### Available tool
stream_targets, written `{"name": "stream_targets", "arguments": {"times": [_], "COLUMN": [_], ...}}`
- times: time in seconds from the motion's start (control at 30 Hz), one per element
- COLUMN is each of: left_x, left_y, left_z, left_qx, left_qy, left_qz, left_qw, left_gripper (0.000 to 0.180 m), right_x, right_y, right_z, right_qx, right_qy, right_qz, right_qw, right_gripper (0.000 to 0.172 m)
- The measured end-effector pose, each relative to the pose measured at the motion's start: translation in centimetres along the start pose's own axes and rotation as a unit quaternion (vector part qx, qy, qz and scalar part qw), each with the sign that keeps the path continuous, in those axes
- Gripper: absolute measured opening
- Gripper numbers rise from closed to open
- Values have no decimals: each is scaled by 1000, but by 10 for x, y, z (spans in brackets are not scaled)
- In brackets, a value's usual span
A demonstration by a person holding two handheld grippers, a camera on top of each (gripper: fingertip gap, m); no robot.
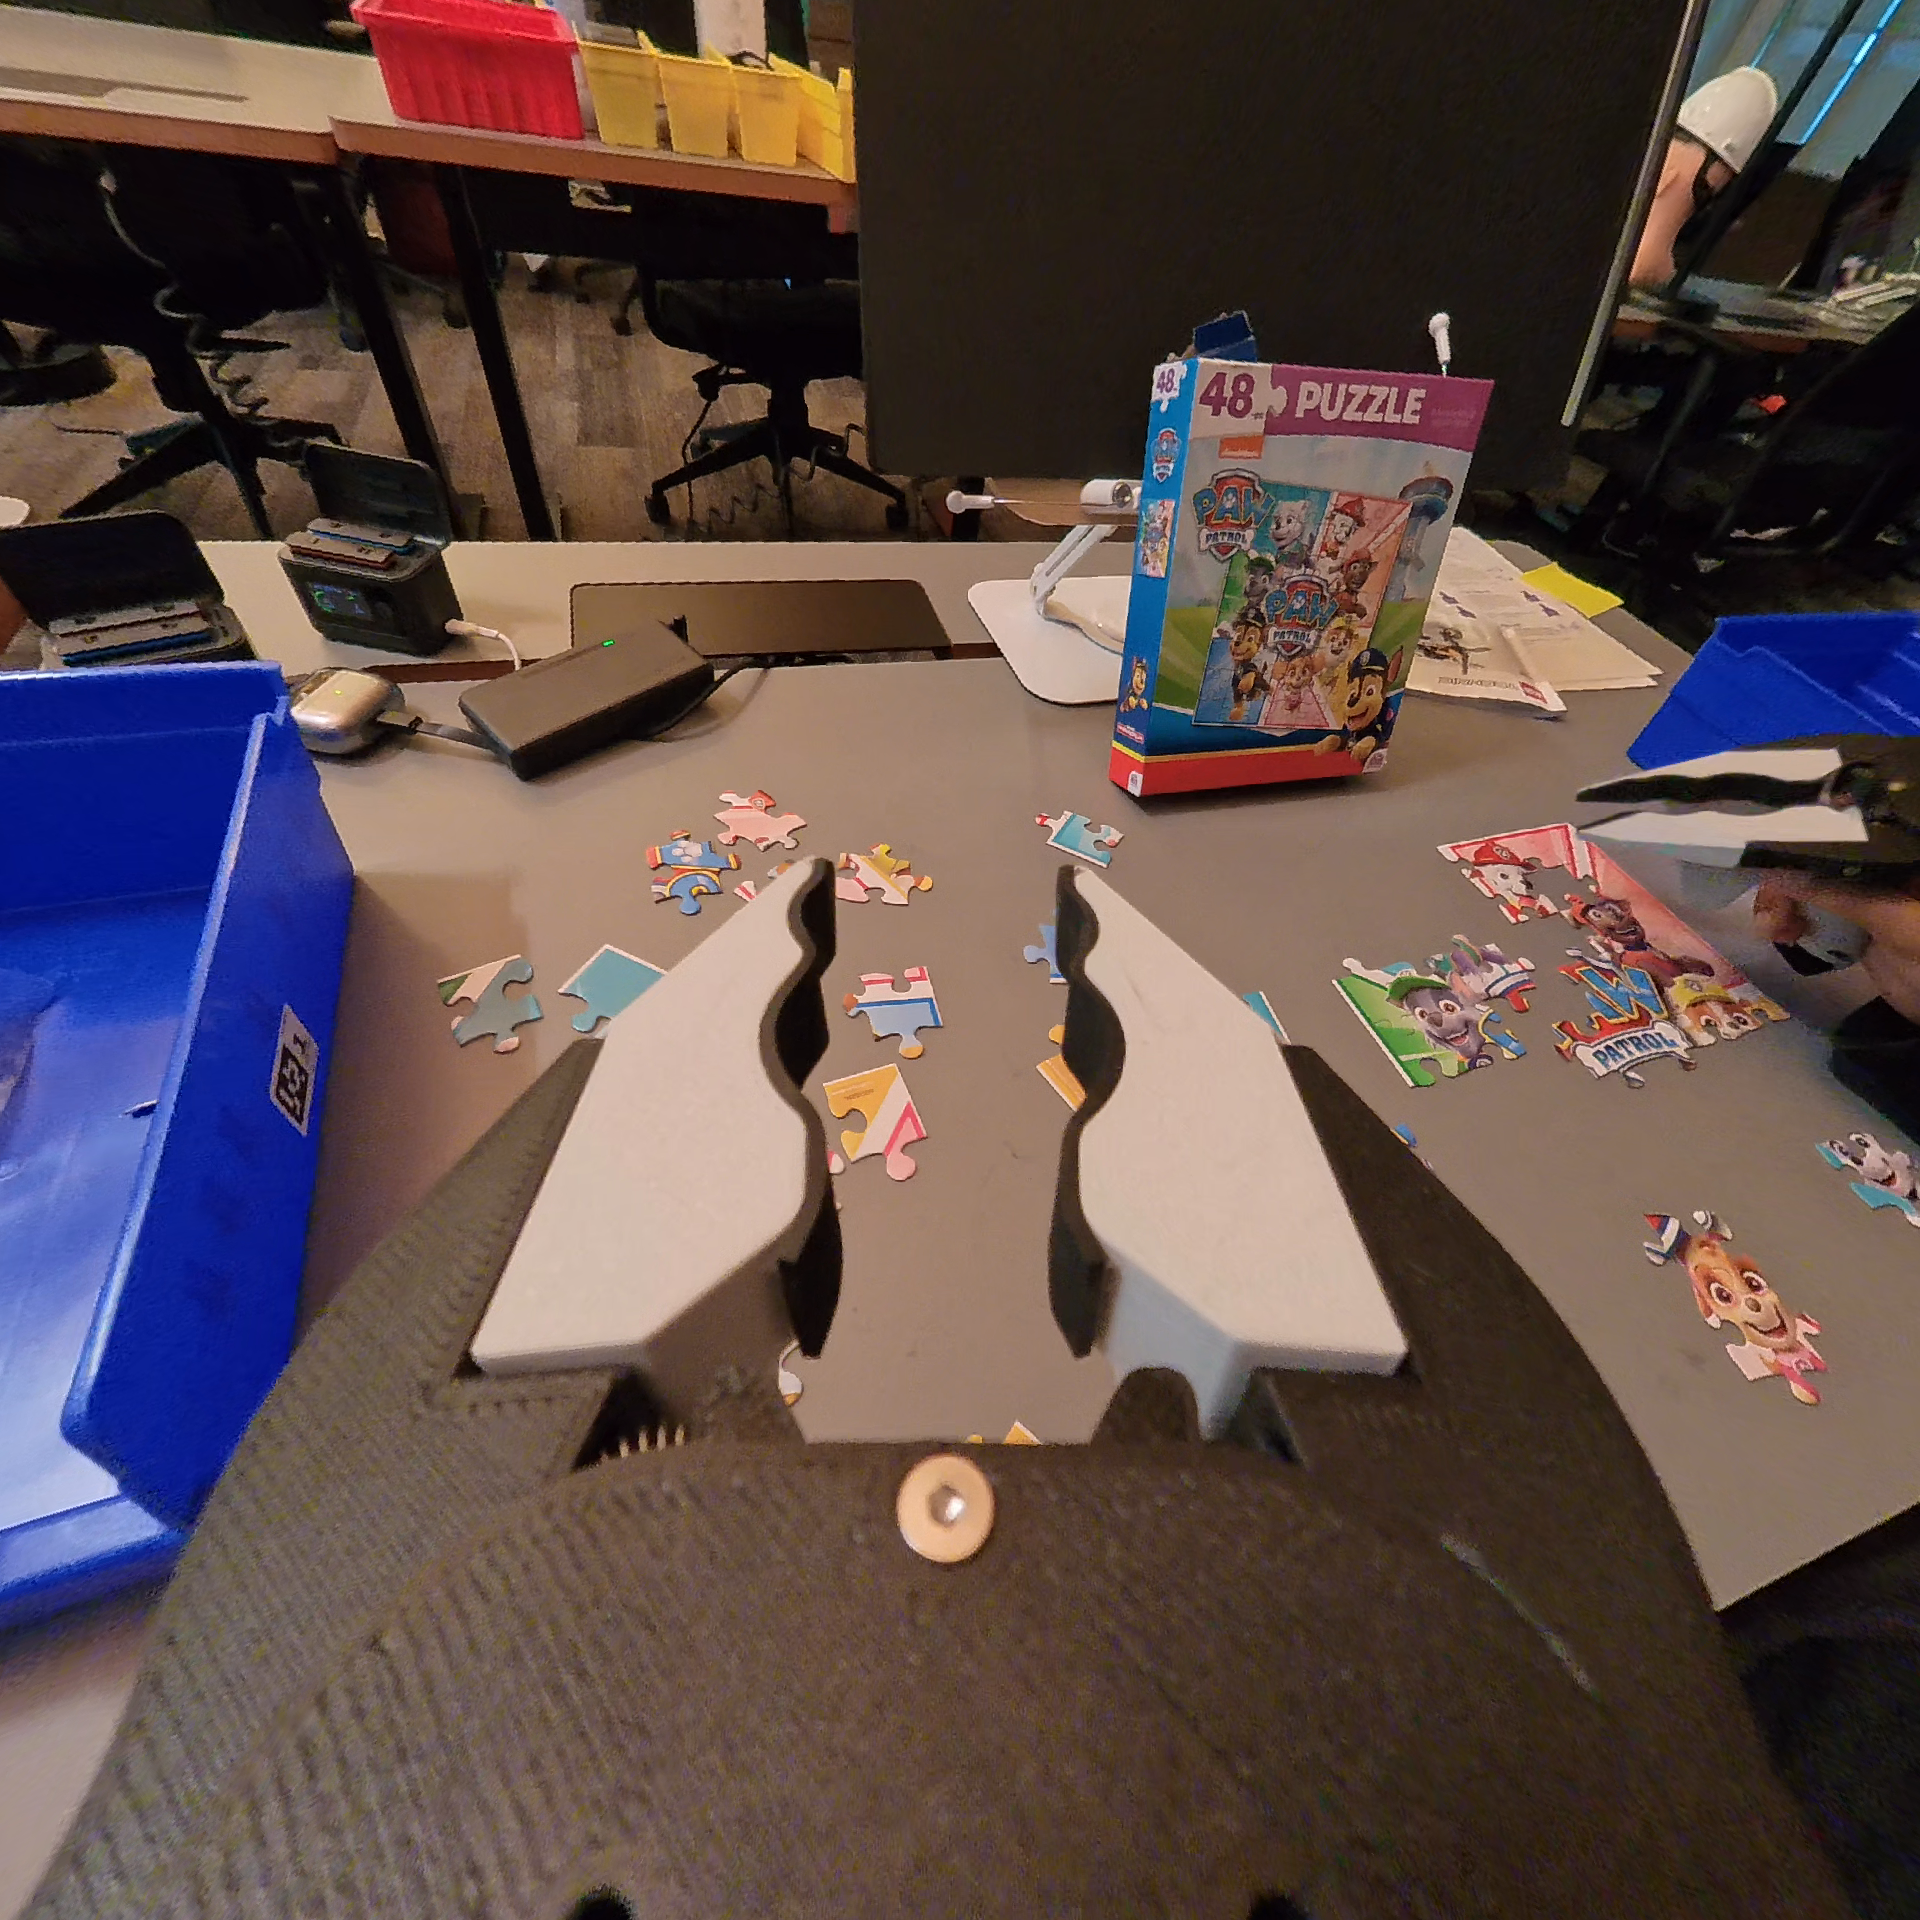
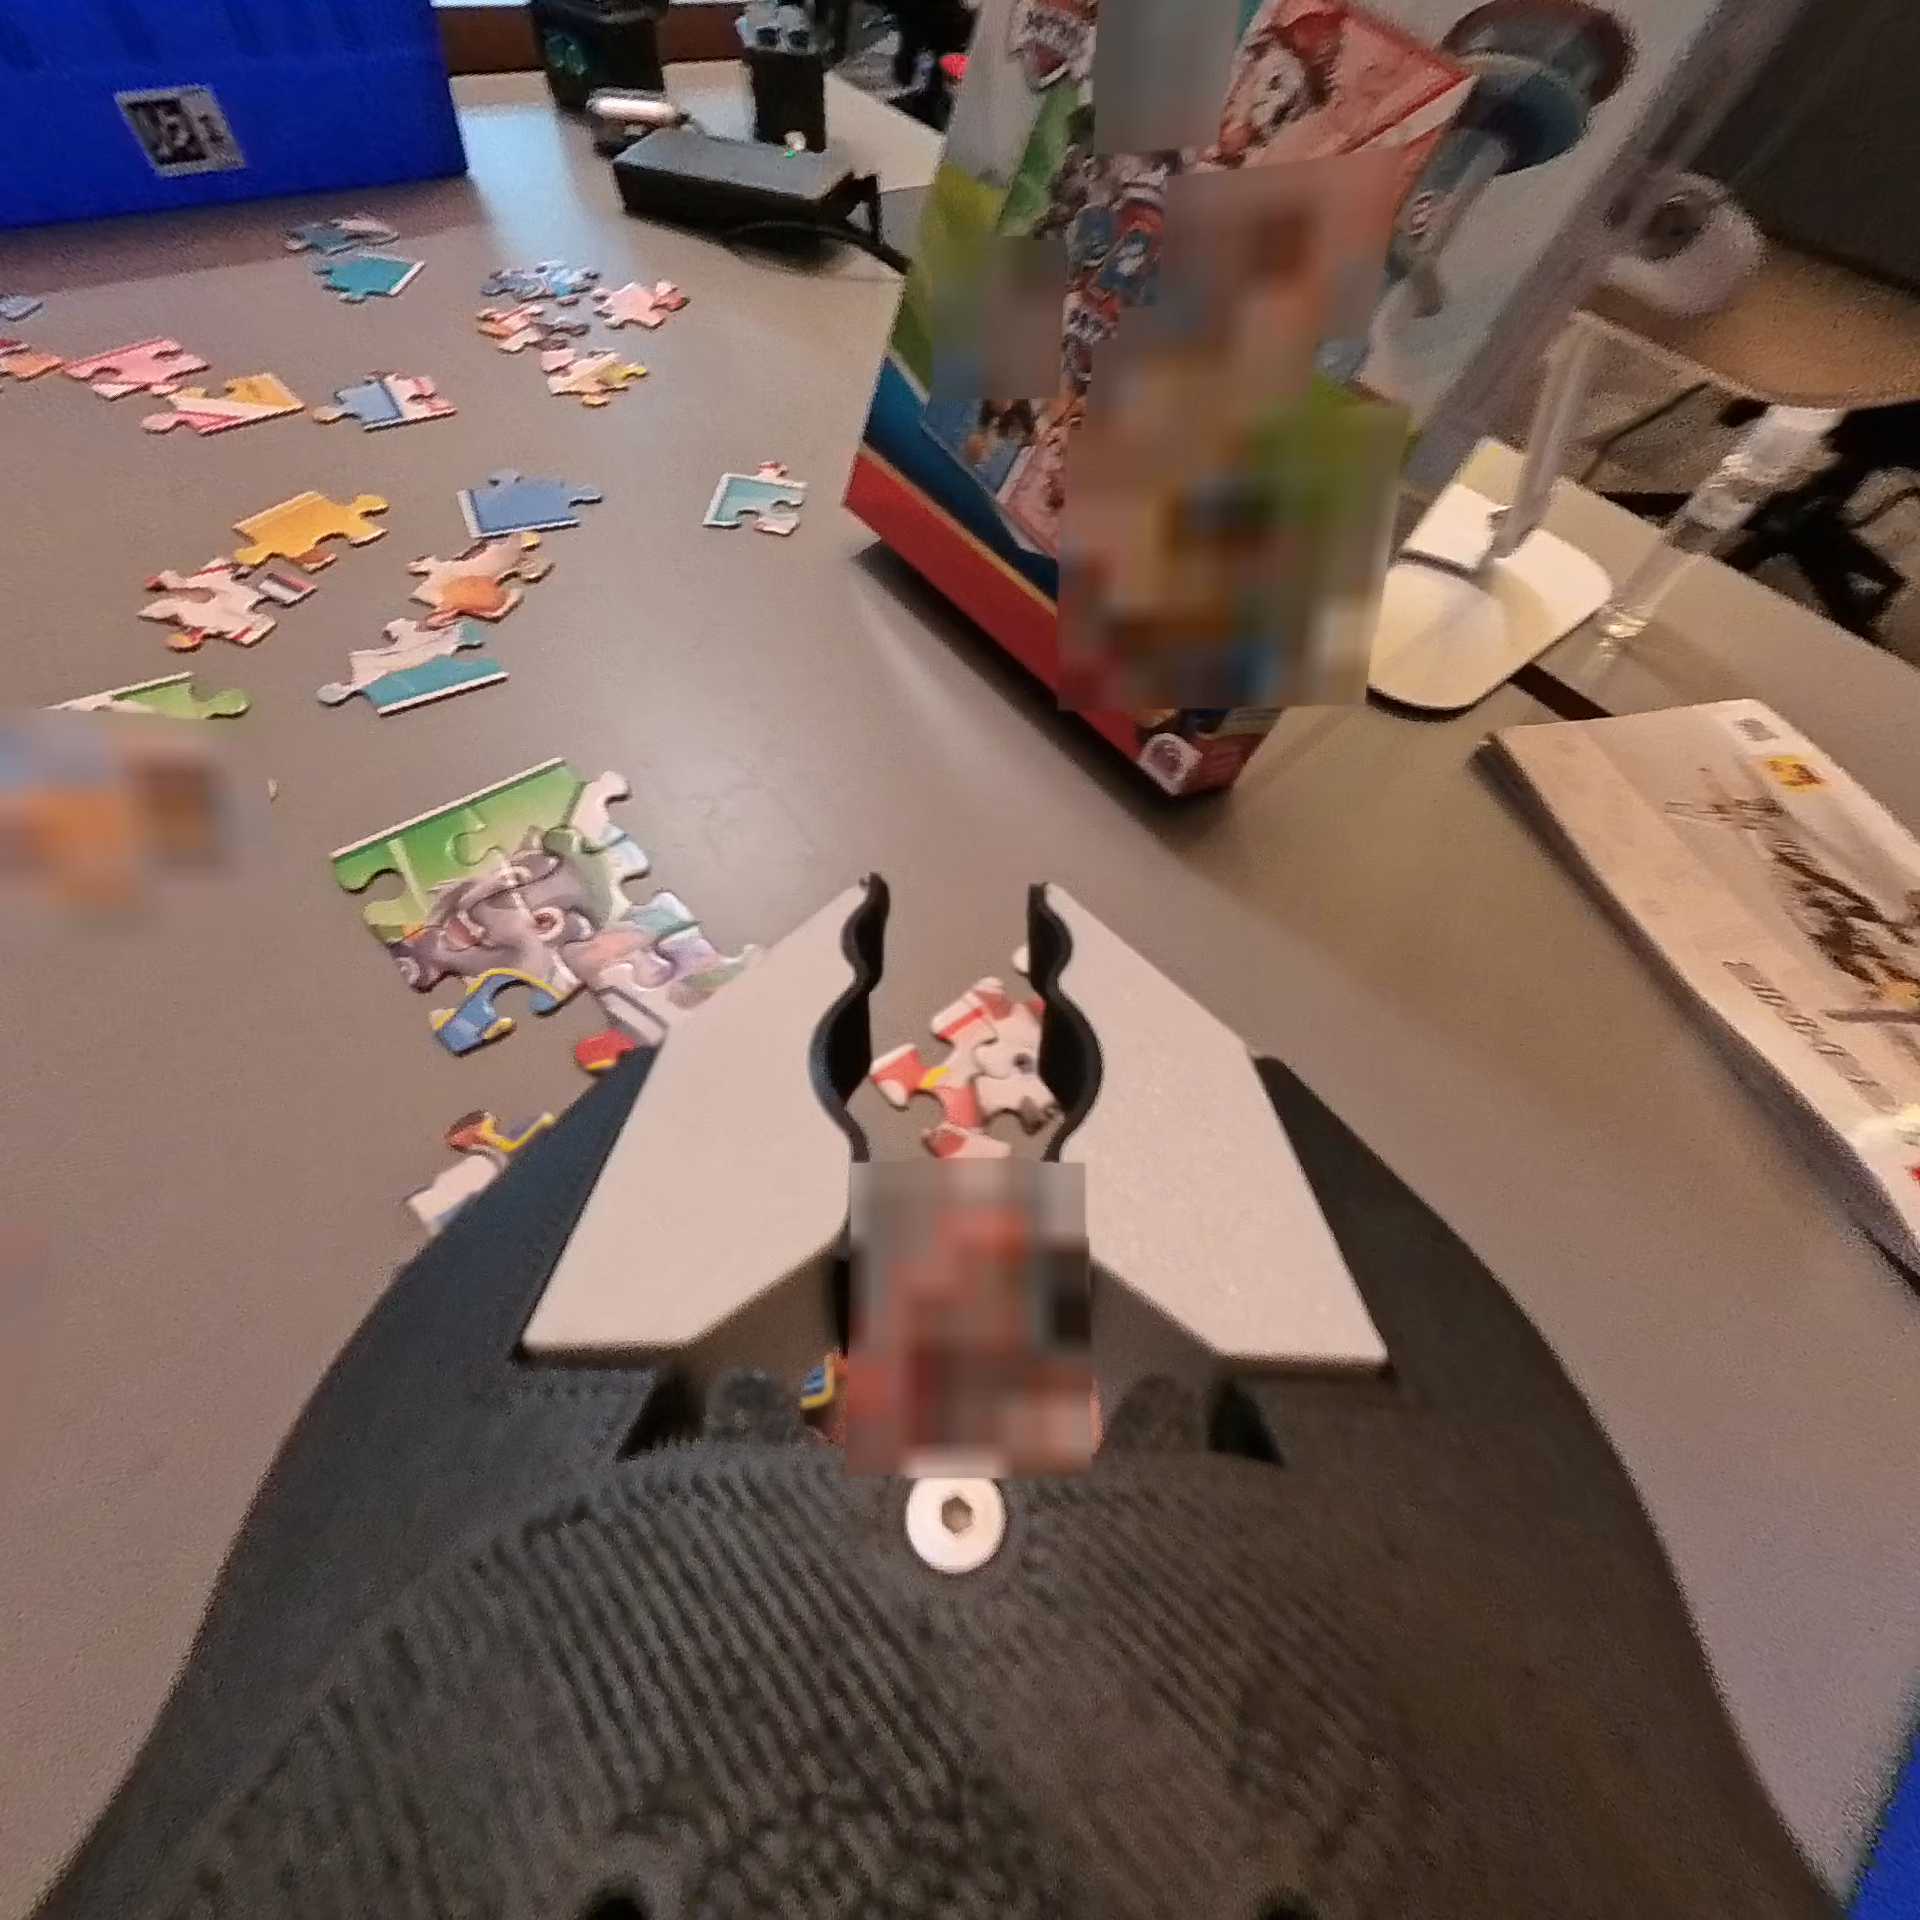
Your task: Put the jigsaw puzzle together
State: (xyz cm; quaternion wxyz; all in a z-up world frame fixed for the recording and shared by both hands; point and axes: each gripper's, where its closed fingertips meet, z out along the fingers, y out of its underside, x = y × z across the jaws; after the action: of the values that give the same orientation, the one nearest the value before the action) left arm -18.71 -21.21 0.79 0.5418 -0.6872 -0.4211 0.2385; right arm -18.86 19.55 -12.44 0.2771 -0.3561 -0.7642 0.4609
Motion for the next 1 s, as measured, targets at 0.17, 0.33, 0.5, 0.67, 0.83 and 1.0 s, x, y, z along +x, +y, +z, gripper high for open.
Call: {"name": "stream_targets", "arguments": {"times": [0.17, 0.33, 0.5, 0.67, 0.83, 1.0], "left_x": [15, 56, 113, 136, 143, 145], "left_y": [17, 62, 124, 170, 190, 198], "left_z": [11, 34, 36, 36, 38, 41], "left_qx": [-49, -160, -288, -392, -442, -472], "left_qy": [37, 112, 257, 310, 323, 333], "left_qz": [10, 79, 124, 117, 120, 116], "left_qw": [998, 978, 914, 858, 828, 808], "left_gripper": [42, 38, 34, 30, 23, 22], "right_x": [-46, -85, -101, -100, -94, -94], "right_y": [-1, 14, 27, 44, 46, 40], "right_z": [12, 24, 28, 34, 39, 51], "right_qx": [-27, -90, -130, -175, -189, -187], "right_qy": [-86, -141, -167, -155, -139, -132], "right_qz": [-7, -37, -45, -63, -70, -60], "right_qw": [996, 985, 976, 970, 969, 972], "right_gripper": [31, 33, 36, 37, 38, 39]}}
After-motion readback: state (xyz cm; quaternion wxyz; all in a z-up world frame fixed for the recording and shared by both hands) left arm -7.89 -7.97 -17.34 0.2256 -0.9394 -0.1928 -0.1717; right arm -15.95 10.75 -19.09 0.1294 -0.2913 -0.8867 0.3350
